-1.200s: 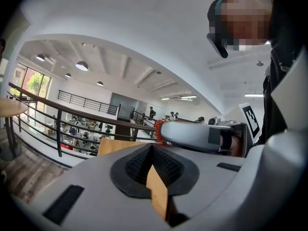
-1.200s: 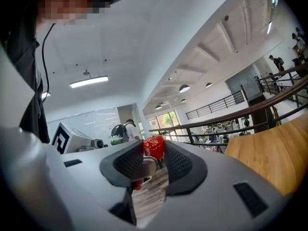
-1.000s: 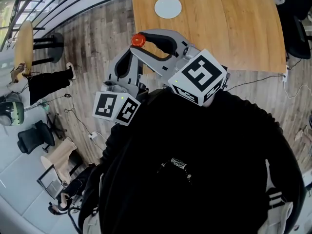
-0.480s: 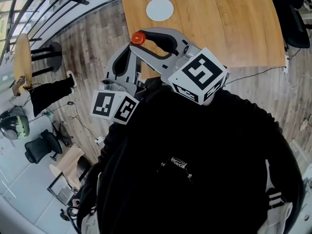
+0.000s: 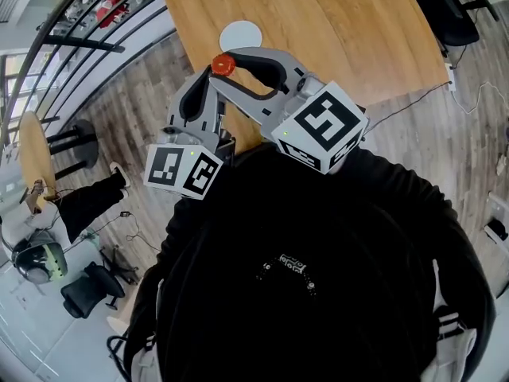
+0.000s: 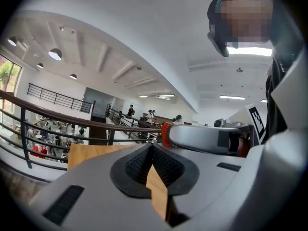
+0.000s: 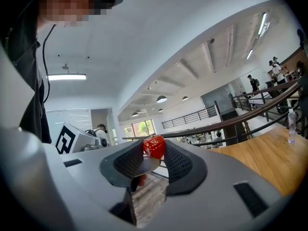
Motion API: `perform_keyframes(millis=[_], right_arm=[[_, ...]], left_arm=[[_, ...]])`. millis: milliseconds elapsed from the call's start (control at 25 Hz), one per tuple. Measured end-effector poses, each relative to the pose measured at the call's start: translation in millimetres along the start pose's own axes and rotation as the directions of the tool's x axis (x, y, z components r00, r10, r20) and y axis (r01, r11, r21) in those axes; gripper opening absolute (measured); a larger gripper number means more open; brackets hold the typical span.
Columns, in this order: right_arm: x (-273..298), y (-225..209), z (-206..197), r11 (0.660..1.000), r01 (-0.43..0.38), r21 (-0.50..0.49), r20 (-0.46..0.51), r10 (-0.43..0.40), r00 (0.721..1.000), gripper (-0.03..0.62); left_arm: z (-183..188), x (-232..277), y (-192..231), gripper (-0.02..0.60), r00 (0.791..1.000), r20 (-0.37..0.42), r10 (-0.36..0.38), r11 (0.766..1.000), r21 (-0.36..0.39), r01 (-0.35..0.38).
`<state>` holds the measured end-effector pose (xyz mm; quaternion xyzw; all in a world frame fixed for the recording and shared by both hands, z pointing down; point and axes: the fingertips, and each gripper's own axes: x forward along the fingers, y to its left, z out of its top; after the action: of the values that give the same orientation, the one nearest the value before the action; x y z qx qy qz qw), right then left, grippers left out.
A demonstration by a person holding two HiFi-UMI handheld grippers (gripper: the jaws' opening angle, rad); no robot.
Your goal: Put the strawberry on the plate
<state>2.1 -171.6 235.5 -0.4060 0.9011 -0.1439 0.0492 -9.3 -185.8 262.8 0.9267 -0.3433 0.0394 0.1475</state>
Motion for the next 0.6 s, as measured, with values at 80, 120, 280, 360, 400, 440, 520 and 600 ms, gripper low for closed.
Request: perform_keyframes(millis=[80,120,280,360,400,440,520,600], right_arm=[[4.3,-0.9,0.5,1.000,0.023,-0.007,0.002,-0.023,1.000,0.144],[6.8,-0.6,0.0,0.999,0.033,-0.010,0.001,-0.033,0.999,0.144],[24.3,3.4,-3.1,0.998,0.066,-0.013,-0.007,-0.067,0.998,0.144],[33.1,7.6,-4.9,0.997,0.079,-0.018,-0.018,-0.079,0.997,0.144],[37.2,10.5,-5.4,0.996,0.082,-0.023,-0.022,-0.082,0.996,0.144],[41.2,13.9,-5.8,0.996,0.083,-0.028,-0.025,-0.083,0.996,0.144],[47.4,22.5,-9.2,0.996,0.079,-0.037,-0.028,-0.080,0.996,0.144],[51.0,29.2,-16.9,0.997,0.077,-0.032,-0.036,-0.078,0.996,0.144]], left_arm=[[0.6,-0.1,5.7,-0.002,1.000,0.000,-0.016,1.000,-0.004,0.016],[0.8,-1.1,8.9,-0.002,1.000,-0.001,-0.022,1.000,-0.006,0.022],[1.3,-6.1,26.6,-0.002,0.999,-0.005,-0.052,0.998,-0.018,0.052],[1.3,-9.7,34.7,-0.002,0.998,-0.004,-0.068,0.997,-0.030,0.068],[1.8,-12.0,38.5,-0.002,0.997,-0.002,-0.074,0.997,-0.035,0.074],[2.6,-14.6,42.3,-0.002,0.997,0.001,-0.079,0.996,-0.039,0.079],[0.6,-20.6,48.4,-0.002,0.996,0.001,-0.093,0.995,-0.045,0.093],[-7.4,-26.8,52.8,-0.002,0.994,-0.009,-0.111,0.992,-0.053,0.110]])
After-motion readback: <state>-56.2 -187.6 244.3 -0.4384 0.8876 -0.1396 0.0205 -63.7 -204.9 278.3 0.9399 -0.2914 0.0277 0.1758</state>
